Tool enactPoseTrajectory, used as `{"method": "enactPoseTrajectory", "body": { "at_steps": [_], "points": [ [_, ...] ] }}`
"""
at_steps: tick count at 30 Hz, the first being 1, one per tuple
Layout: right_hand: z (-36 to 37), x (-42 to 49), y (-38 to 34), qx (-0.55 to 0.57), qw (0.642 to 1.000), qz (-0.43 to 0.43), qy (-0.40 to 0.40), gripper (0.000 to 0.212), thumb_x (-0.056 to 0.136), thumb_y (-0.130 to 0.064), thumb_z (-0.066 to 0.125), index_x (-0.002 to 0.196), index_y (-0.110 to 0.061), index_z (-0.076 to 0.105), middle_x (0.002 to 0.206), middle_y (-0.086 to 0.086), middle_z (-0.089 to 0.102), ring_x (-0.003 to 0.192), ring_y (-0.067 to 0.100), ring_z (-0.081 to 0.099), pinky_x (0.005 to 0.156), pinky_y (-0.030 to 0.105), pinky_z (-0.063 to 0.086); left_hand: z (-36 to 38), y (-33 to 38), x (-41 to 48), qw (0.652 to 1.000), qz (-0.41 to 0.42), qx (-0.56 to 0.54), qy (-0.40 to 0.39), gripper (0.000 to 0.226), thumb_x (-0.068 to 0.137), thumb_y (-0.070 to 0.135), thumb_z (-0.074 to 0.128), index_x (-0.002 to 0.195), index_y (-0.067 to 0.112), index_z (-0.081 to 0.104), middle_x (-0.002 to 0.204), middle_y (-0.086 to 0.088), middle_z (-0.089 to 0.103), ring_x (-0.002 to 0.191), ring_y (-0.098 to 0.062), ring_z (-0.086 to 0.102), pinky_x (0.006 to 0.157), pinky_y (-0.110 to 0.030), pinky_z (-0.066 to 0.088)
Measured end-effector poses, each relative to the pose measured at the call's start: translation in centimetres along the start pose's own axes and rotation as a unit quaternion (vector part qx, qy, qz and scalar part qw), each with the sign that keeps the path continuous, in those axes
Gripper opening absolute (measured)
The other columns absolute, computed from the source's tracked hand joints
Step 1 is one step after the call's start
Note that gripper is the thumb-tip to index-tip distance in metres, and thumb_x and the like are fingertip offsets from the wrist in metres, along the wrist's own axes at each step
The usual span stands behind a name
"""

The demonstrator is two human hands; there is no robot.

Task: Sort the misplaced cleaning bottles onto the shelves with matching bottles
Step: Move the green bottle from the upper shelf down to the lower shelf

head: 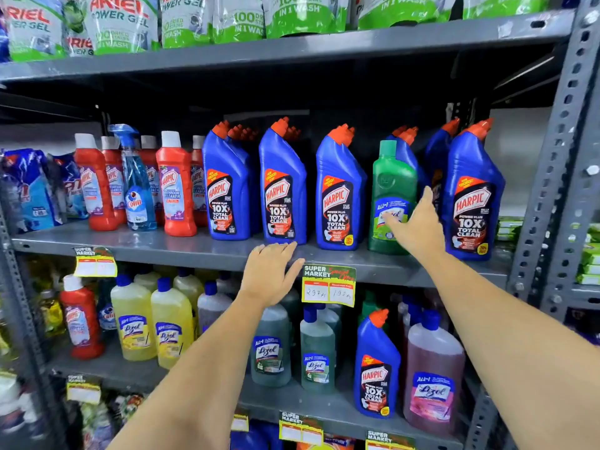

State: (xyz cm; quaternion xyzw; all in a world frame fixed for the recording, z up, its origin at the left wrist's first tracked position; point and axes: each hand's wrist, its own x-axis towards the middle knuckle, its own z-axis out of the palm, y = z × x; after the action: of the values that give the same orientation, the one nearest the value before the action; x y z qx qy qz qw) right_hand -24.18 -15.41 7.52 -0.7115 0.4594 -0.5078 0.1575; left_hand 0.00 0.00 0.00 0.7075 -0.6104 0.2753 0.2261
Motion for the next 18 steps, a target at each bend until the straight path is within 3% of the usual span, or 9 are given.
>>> {"method": "enactPoseTrajectory", "body": {
  "at_steps": [3, 7, 13, 18],
  "points": [
    [0.5, 0.8, 0.9, 0.092, 0.993, 0.03, -0.063, 0.08, 0.07, -0.033, 0.084, 0.133, -0.014, 0.037, 0.125, 0.012, 0.063, 0.113, 0.034, 0.061, 0.098, 0.047, 0.048, 0.4, -0.3, 0.4, 1.0, 0.01, -0.004, 0.009, 0.049, 0.099, 0.046, 0.037, 0.125, 0.011, 0.06, 0.124, -0.008, 0.067, 0.116, -0.025, 0.059, 0.097, -0.044, 0.044],
    [1.4, 1.5, 2.3, 0.102, 0.992, 0.031, -0.071, 0.067, 0.07, -0.029, 0.084, 0.12, -0.014, 0.041, 0.116, 0.007, 0.066, 0.103, 0.029, 0.062, 0.096, 0.048, 0.048, 0.9, -0.4, 0.2, 1.0, -0.006, -0.009, 0.02, 0.041, 0.099, 0.042, 0.042, 0.129, 0.018, 0.058, 0.134, -0.004, 0.061, 0.126, -0.018, 0.053, 0.103, -0.041, 0.037],
    [2.0, 0.8, 2.9, 0.101, 0.994, -0.021, -0.034, 0.071, 0.074, -0.029, 0.08, 0.128, -0.018, 0.036, 0.103, -0.006, 0.058, 0.09, 0.02, 0.054, 0.082, 0.033, 0.04, 1.0, -0.1, 0.2, 0.999, -0.012, -0.013, 0.042, 0.04, 0.1, 0.04, 0.042, 0.128, 0.018, 0.059, 0.132, -0.004, 0.062, 0.124, -0.02, 0.054, 0.103, -0.043, 0.037],
    [1.1, -0.7, 3.5, 0.166, 0.983, -0.074, -0.024, 0.076, 0.072, -0.028, 0.08, 0.134, -0.019, 0.036, 0.103, -0.021, 0.058, 0.097, 0.011, 0.057, 0.089, 0.03, 0.042, 1.5, 0.6, -0.5, 0.996, -0.023, -0.034, 0.084, 0.037, 0.099, 0.033, 0.043, 0.122, 0.009, 0.059, 0.121, -0.007, 0.065, 0.112, -0.028, 0.057, 0.098, -0.043, 0.037]
  ]
}}
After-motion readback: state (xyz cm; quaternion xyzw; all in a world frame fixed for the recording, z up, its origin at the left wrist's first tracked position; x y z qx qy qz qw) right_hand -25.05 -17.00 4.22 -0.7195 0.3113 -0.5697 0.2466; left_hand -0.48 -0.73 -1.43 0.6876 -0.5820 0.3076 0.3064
